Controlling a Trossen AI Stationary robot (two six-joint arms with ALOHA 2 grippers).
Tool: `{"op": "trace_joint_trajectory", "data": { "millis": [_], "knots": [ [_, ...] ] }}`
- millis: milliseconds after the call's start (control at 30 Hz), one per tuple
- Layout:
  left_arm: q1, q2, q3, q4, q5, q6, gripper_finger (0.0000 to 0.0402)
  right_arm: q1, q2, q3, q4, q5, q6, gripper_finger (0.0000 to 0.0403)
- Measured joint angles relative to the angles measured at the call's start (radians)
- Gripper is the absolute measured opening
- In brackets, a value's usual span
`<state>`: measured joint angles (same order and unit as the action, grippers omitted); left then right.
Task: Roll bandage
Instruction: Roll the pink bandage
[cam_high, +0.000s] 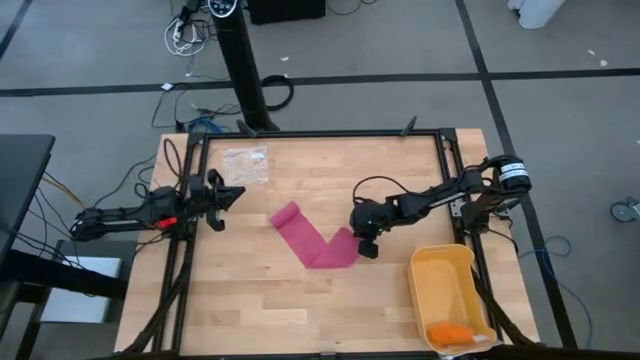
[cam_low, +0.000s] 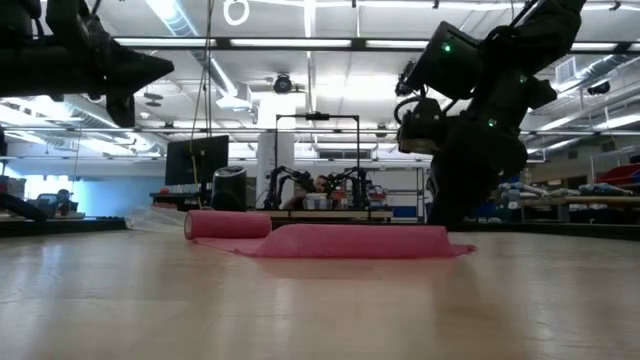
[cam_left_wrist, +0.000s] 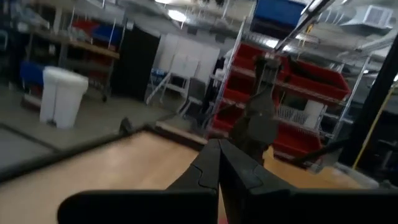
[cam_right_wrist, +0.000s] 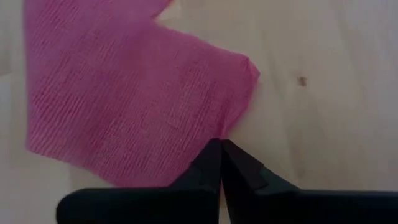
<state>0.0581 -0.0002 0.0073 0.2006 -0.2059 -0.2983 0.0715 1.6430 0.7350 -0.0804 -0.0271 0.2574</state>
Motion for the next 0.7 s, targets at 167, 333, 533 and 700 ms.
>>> {"op": "trace_joint_trajectory", "data": {
  "millis": [167, 333, 533, 700],
  "knots": [
    [0.0, 0.0, 0.0, -0.07, -0.005, -0.057, 0.0018, 0.073, 0.0, 0.085, -0.036, 0.025, -0.072, 0.0004],
    [0.0, 0.0, 0.0, -0.11, -0.006, -0.096, 0.0044, 0.164, -0.001, 0.194, -0.1, 0.025, -0.141, 0.0002],
    [0.0, 0.0, 0.0, -0.149, -0.007, -0.13, 0.0077, 0.253, -0.001, 0.258, -0.111, -0.039, -0.151, 0.0002],
    [0.0, 0.0, 0.0, -0.149, -0.006, -0.158, 0.0095, 0.311, -0.001, 0.263, -0.111, -0.112, -0.094, 0.0005]
  ]
}}
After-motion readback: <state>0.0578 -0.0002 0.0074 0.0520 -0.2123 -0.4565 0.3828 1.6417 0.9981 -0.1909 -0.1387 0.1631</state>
